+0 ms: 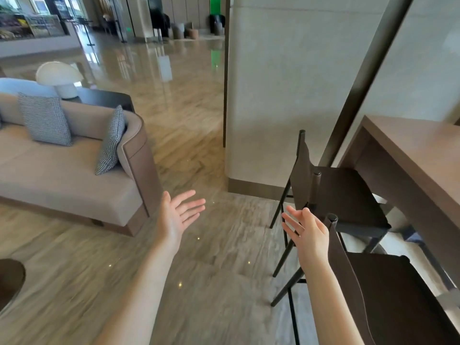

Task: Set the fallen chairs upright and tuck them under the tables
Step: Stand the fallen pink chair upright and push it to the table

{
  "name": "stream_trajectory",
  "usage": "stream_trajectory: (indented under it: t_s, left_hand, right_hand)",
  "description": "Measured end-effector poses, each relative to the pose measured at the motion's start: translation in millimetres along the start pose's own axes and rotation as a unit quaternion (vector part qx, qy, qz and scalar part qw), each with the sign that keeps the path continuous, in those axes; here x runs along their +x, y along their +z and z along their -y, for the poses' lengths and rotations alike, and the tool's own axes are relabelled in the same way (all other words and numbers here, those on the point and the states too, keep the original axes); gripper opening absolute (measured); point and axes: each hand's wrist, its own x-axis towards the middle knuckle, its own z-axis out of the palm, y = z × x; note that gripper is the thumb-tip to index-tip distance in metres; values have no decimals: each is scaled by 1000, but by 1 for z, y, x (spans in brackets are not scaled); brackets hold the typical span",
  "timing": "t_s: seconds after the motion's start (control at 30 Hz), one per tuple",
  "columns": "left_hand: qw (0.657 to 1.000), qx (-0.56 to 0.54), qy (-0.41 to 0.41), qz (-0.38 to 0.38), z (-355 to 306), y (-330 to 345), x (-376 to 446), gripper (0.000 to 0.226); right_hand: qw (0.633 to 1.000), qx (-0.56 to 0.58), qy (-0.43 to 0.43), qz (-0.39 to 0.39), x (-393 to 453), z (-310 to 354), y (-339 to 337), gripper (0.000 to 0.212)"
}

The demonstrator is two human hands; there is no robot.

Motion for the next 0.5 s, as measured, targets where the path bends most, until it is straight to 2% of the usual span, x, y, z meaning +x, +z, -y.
stream_trajectory:
  t_s: [0.13, 0.5]
  left_hand:
    - [1000, 8, -6, 18, 5, 13, 0, 76]
    - [997, 31, -23, 71, 30, 47, 6, 68]
  right_hand:
    - [1000, 1, -4, -5, 4, 4, -10, 45]
    - [997, 48, 9, -56, 6, 5, -55, 37]
